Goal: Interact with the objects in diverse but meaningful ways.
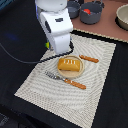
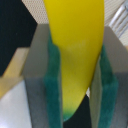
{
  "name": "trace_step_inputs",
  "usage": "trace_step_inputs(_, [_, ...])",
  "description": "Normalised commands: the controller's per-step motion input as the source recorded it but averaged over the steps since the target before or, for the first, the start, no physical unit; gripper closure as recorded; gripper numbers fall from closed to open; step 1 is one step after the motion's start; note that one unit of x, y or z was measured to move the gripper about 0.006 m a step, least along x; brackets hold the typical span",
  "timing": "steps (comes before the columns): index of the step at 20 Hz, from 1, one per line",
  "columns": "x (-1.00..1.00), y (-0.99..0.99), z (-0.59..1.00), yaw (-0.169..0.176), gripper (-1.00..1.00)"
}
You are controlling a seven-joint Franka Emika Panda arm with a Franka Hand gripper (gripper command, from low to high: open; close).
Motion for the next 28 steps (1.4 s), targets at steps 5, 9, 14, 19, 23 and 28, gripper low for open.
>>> trace_step_inputs(5, [-0.56, 0.13, -0.56, 0.029, 1.00])
trace_step_inputs(9, [-0.40, 0.06, -0.53, 0.009, 1.00])
trace_step_inputs(14, [-0.11, -0.02, -0.41, 0.000, 1.00])
trace_step_inputs(19, [0.00, -0.10, -0.32, -0.003, 1.00])
trace_step_inputs(23, [0.07, -0.06, -0.17, -0.014, 1.00])
trace_step_inputs(28, [0.01, 0.00, -0.17, -0.004, -1.00])
